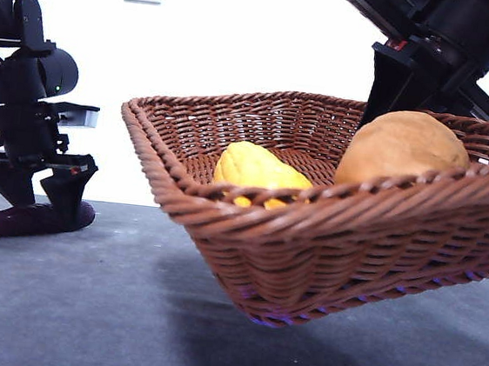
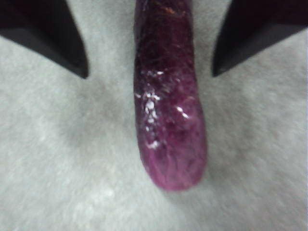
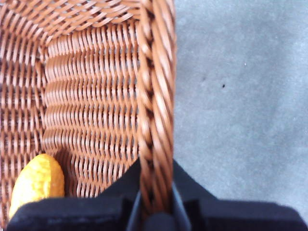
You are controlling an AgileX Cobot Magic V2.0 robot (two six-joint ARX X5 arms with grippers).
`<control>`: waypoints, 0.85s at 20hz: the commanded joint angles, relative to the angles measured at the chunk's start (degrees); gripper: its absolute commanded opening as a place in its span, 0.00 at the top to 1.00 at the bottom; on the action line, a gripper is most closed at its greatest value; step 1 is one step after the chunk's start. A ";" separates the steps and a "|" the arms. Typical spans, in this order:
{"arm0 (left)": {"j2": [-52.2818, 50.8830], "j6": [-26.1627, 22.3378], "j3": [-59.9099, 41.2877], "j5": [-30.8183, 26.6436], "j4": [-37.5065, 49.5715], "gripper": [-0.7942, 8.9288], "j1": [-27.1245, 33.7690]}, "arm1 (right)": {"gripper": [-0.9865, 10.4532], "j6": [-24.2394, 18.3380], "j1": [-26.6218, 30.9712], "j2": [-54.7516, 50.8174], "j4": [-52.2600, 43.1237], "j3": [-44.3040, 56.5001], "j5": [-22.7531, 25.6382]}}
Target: Help me put the vegetables on the table into the basket
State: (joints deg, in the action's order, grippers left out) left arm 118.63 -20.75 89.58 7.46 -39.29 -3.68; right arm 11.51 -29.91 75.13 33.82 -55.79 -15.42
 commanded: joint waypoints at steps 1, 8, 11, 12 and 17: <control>0.66 0.85 -0.04 0.02 0.09 0.78 0.07 | 0.92 0.22 -0.02 -0.42 -0.83 0.35 -0.39; -0.11 2.51 -0.04 2.14 -3.78 0.93 0.55 | 0.92 0.22 -0.02 -0.39 -0.79 0.35 0.61; -4.44 2.25 -0.04 10.23 -6.99 0.92 2.40 | 0.92 0.22 -0.02 -0.22 -0.79 0.35 2.84; -6.73 1.49 -0.04 11.85 -8.31 0.92 2.86 | 0.92 0.24 -0.02 0.04 -0.79 0.35 3.30; -21.03 -0.50 -0.09 17.66 -15.93 0.92 1.90 | 0.92 1.77 -0.02 4.39 -3.74 0.37 3.80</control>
State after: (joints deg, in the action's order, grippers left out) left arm 97.62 -19.77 89.69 24.73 -55.46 -1.48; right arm 11.92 -29.89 79.57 30.72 -55.79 -11.38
